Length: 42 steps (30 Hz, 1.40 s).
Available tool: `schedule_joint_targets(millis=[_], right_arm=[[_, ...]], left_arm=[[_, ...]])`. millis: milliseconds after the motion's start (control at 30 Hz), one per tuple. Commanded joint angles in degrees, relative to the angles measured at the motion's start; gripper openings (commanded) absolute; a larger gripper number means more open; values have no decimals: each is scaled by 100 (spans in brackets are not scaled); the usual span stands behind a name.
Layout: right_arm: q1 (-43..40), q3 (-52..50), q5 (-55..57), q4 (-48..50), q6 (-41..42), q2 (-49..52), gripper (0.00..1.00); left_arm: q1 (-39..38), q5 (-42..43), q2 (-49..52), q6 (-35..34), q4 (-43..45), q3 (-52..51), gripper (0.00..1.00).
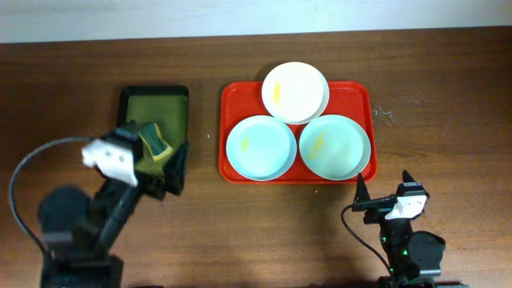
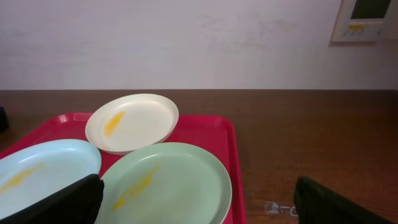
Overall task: Clean dirty plates on tray and stack at the side
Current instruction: 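Reach left gripper to the sponge in the dark tray and grasp it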
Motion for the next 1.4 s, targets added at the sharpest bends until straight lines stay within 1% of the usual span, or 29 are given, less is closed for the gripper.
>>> schedule_joint_targets(millis=[0, 67, 133, 200, 300, 333, 367, 433, 467, 500, 667, 800, 900, 967, 1000, 1033, 1133, 1233, 1300, 1333, 1367], right_arm=[[31, -42, 46, -13, 2, -44, 98], [31, -42, 46, -13, 2, -44, 98], [31, -42, 46, -13, 2, -44, 98], [31, -42, 46, -11, 2, -44, 98], [31, -42, 46, -13, 2, -44, 98], [31, -42, 46, -11, 2, -44, 98], [31, -42, 46, -13, 2, -44, 98], [31, -42, 46, -11, 2, -44, 98], [31, -42, 46, -13, 2, -44, 98], [31, -42, 46, -13, 2, -44, 98], [31, -42, 46, -13, 2, -44, 98], [31, -42, 46, -13, 2, -44, 98], [31, -42, 46, -13, 2, -44, 98], [31, -42, 46, -11, 2, -44, 98], [31, -42, 46, -13, 2, -44, 98], [31, -42, 46, -11, 2, -44, 98], [31, -42, 46, -11, 2, -44, 98], [31, -42, 46, -11, 2, -44, 98], [31, -42, 46, -13, 2, -44, 98], [31, -42, 46, -13, 2, -44, 98], [31, -42, 46, -13, 2, -44, 98]], left_arm=[[17, -1495, 1113, -621, -1307, 1246, 99], [17, -2061, 2194, -616, -2756, 2378, 99], [17, -2114, 2924, -614, -3429, 3069, 99], [17, -1794, 3696, -614, -3692, 3644, 99], [17, -1659, 4315, -671, -3611, 3740, 99], [46, -1845, 4575, -1150, -3473, 3740, 99], [94, -2251, 4795, -1871, -3425, 3740, 99], [168, -3095, 5149, -2922, -3427, 3738, 99], [208, -3416, 5366, -3263, -3423, 3738, 99], [236, -3482, 5565, -3429, -3381, 3738, 99], [240, -3418, 6430, -3449, -3051, 3735, 99], [240, -2761, 7093, -3447, -2811, 3735, 99], [240, -2734, 7532, -3447, -2647, 3735, 100], [240, -2734, 7709, -3438, -2586, 3735, 87], [240, -2726, 7768, -3379, -2551, 3735, 86], [240, -2708, 7818, -3298, -2514, 3735, 86], [240, -2747, 7965, -3220, -2465, 3735, 92], [243, -2957, 8111, -3222, -2411, 3735, 92], [243, -3014, 8262, -3222, -2409, 3735, 88], [240, -3023, 8306, -3222, -2400, 3735, 84], [243, -3021, 8332, -3222, -2380, 3735, 73]])
